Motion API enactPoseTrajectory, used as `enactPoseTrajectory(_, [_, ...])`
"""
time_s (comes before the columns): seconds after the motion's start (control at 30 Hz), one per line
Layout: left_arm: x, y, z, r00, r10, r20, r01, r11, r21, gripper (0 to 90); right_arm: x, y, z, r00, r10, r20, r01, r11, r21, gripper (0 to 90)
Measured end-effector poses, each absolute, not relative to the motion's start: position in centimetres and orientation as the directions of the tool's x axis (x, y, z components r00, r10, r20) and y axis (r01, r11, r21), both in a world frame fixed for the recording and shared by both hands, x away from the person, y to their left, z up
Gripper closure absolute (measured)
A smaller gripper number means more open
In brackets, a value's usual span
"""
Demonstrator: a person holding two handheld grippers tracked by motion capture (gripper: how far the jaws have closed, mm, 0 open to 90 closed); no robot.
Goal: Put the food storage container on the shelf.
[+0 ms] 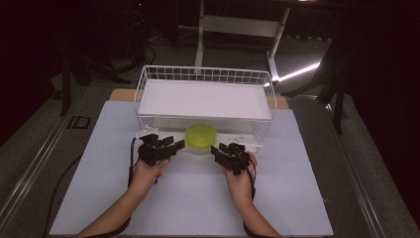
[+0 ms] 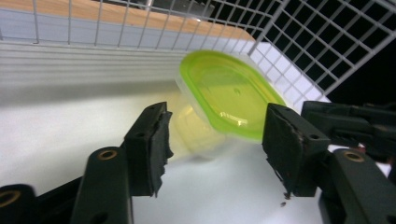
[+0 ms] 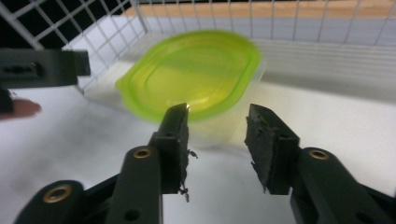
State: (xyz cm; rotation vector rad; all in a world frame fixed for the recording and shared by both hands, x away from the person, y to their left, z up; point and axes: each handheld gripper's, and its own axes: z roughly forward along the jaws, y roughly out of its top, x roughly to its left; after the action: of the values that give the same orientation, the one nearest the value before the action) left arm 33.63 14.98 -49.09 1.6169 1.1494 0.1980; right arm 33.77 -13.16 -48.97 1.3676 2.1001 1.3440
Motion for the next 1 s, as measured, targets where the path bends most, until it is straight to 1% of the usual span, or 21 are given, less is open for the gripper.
enactPoseTrajectory(0.07, [32.7,15.3,-49.3,0.54,0.741,-0.398,0.551,0.046,0.833,34.8,33.6,-12.9,-49.3,-0.51,0.828,0.232,0.569,0.123,0.813,73.8])
enactPoseTrajectory(0.13, [32.0,15.4,-49.6,0.551,0.723,-0.417,0.556,0.055,0.829,22.9,33.4,-12.6,-49.7,-0.517,0.823,0.235,0.581,0.136,0.802,83.3])
enactPoseTrajectory(0.17, [31.7,15.5,-49.7,0.56,0.722,-0.406,0.553,0.04,0.832,18.9,33.4,-12.4,-49.9,-0.519,0.822,0.234,0.583,0.14,0.8,87.7])
enactPoseTrajectory(0.2, [31.4,15.5,-49.8,0.564,0.726,-0.394,0.548,0.029,0.836,15.3,33.3,-12.3,-50.0,-0.522,0.82,0.235,0.584,0.142,0.799,89.7])
enactPoseTrajectory(0.27, [30.5,15.8,-50.1,0.565,0.744,-0.357,0.526,0.009,0.851,12.8,33.3,-11.8,-50.3,-0.523,0.82,0.233,0.587,0.148,0.796,89.8])
enactPoseTrajectory(0.33, [29.8,16.2,-50.3,0.564,0.749,-0.348,0.513,0.012,0.858,2.9,33.3,-11.4,-50.5,-0.522,0.816,0.247,0.598,0.144,0.789,89.9])
enactPoseTrajectory(0.47, [28.6,16.7,-50.8,0.568,0.75,-0.337,0.535,-0.026,0.844,2.0,33.6,-10.5,-51.0,-0.525,0.812,0.254,0.607,0.149,0.78,89.9])
enactPoseTrajectory(0.6, [27.6,17.0,-51.6,0.573,0.757,-0.315,0.518,-0.036,0.855,2.0,34.2,-9.8,-51.4,-0.516,0.82,0.248,0.613,0.151,0.776,89.9])
enactPoseTrajectory(0.73, [27.2,17.4,-51.8,0.581,0.743,-0.332,0.528,-0.033,0.849,2.0,35.1,-9.5,-51.8,-0.497,0.829,0.257,0.622,0.134,0.772,89.9])
enactPoseTrajectory(0.87, [26.9,17.3,-51.9,0.597,0.744,-0.3,0.504,-0.057,0.862,2.0,36.0,-9.2,-52.1,-0.487,0.834,0.259,0.627,0.127,0.769,89.8])
enactPoseTrajectory(1.0, [26.9,17.3,-51.6,0.6,0.744,-0.295,0.49,-0.05,0.87,2.1,36.9,-8.7,-52.2,-0.477,0.839,0.263,0.628,0.116,0.769,89.9])
